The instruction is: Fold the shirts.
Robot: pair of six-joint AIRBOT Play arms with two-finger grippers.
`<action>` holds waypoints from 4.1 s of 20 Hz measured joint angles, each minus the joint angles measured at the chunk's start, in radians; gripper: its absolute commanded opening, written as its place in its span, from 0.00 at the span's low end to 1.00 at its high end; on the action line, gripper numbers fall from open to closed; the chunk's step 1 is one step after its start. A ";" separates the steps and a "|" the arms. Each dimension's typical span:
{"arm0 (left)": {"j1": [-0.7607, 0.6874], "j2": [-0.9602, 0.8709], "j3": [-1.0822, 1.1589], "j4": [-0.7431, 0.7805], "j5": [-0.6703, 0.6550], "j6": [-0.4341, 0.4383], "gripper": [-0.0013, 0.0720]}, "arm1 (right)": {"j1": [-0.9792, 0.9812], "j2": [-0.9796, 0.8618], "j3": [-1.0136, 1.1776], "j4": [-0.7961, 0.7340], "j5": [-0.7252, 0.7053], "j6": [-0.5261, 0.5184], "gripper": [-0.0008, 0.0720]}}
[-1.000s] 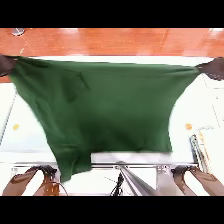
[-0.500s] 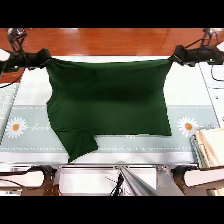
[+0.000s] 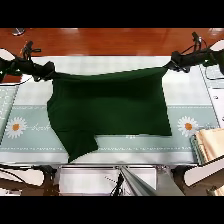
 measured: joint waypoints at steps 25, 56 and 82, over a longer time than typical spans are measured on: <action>0.257 0.452 -0.669 0.180 -0.238 0.026 0.98 | -0.167 0.739 -0.908 -0.105 -0.019 -0.056 0.86; 0.247 0.567 -1.115 -0.282 -0.062 0.301 0.05 | -0.439 0.953 -1.283 -0.150 0.008 0.003 0.86; 0.241 0.531 -0.836 -0.366 -0.098 0.287 0.05 | -0.169 0.562 -0.889 0.042 0.002 -0.140 0.04</action>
